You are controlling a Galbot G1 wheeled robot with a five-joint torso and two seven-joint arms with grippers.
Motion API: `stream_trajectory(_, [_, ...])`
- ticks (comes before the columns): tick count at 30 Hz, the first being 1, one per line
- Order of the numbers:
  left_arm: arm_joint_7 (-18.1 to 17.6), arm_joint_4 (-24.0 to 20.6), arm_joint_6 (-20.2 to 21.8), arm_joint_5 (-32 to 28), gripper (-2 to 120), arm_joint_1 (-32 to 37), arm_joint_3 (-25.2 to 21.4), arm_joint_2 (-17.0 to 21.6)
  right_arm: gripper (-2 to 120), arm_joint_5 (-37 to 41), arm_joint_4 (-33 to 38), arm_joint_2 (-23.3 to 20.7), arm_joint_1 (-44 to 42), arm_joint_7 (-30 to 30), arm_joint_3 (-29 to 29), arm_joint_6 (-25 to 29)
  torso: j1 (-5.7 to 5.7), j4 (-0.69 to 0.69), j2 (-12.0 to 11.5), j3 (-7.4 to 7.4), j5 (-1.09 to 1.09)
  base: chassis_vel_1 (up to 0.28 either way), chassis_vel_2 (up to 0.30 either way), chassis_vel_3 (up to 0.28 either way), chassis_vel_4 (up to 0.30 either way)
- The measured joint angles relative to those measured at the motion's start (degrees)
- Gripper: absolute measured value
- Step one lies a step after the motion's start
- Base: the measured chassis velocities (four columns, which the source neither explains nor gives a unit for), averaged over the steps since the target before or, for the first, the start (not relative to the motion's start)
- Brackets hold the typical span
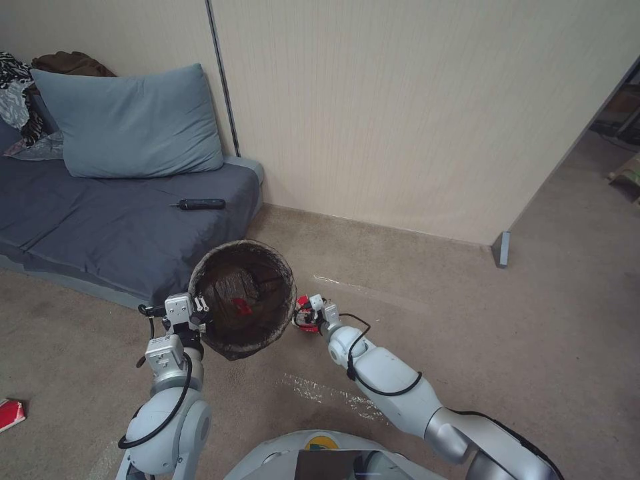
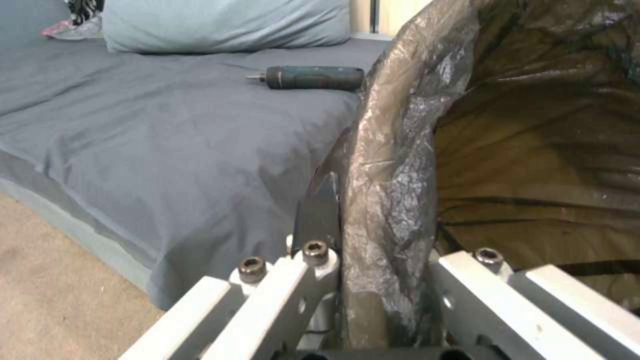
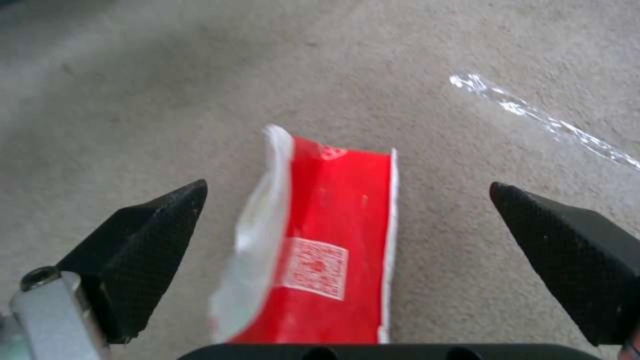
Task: Pick up the trash bin, then pick up the garbage from the floor and place it into the trash bin.
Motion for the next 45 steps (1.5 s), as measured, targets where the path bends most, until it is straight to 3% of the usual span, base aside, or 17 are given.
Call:
stream_trajectory(10, [0.09, -0.07, -0.11, 0.89, 3, 0.62, 0.54, -0.52, 100, -4.06, -10.55, 3.15, 1.86, -2.31, 1.26, 3.66, 0.0, 0.0, 0.0, 0.0, 0.0, 0.0, 0.0, 0.0, 0.0])
stream_trajectory(25, [0.14, -0.04, -0.41, 1.72, 3, 1.3, 0.86, -0.97, 100, -7.41, -16.03, 5.5, 2.94, -4.06, 2.65, 6.74, 0.0, 0.0, 0.0, 0.0, 0.0, 0.0, 0.0, 0.0, 0.0])
stream_trajectory(27, [0.15, -0.04, -0.41, 1.74, 3, 1.31, 0.9, -0.98, 96, -7.57, -16.25, 5.64, 2.94, -4.05, 2.66, 6.89, 0.0, 0.0, 0.0, 0.0, 0.0, 0.0, 0.0, 0.0, 0.0])
stream_trajectory(29, [0.15, -0.06, -0.43, 1.79, 3, 1.31, 0.91, -1.01, 86, -8.11, -16.7, 5.9, 2.88, -4.05, 2.66, 7.26, 0.0, 0.0, 0.0, 0.0, 0.0, 0.0, 0.0, 0.0, 0.0])
stream_trajectory(32, [0.15, -0.07, -0.43, 1.8, 3, 1.32, 0.91, -1.01, 81, -8.23, -16.76, 5.95, 2.82, -4.05, 2.66, 7.32, 0.0, 0.0, 0.0, 0.0, 0.0, 0.0, 0.0, 0.0, 0.0])
stream_trajectory(34, [0.15, -0.07, -0.44, 1.81, 3, 1.32, 0.91, -1.01, 66, -8.6, -16.79, 5.95, 2.58, -4.25, 2.67, 7.7, 0.0, 0.0, 0.0, 0.0, 0.0, 0.0, 0.0, 0.0, 0.0])
stream_trajectory(37, [0.15, -0.07, -0.44, 1.81, 3, 1.28, 0.93, -1.01, 57, -8.65, -16.79, 5.94, 2.35, -4.27, 2.68, 7.77, 0.0, 0.0, 0.0, 0.0, 0.0, 0.0, 0.0, 0.0, 0.0])
stream_trajectory(40, [0.15, -0.07, -0.44, 1.82, 3, 1.27, 0.93, -1.01, 56, -8.65, -16.79, 5.94, 2.34, -4.27, 2.68, 7.77, 0.0, 0.0, 0.0, 0.0, 0.0, 0.0, 0.0, 0.0, 0.0])
stream_trajectory(41, [0.15, -0.07, -0.45, 1.82, 3, 1.25, 0.95, -1.02, 45, -8.66, -16.79, 5.91, 2.27, -4.28, 2.69, 7.79, 0.0, 0.0, 0.0, 0.0, 0.0, 0.0, 0.0, 0.0, 0.0])
stream_trajectory(45, [0.15, -0.07, -0.45, 1.82, 3, 1.19, 0.98, -1.02, 31, -8.69, -16.79, 5.81, 2.09, -4.3, 2.78, 7.83, 0.0, 0.0, 0.0, 0.0, 0.0, 0.0, 0.0, 0.0, 0.0])
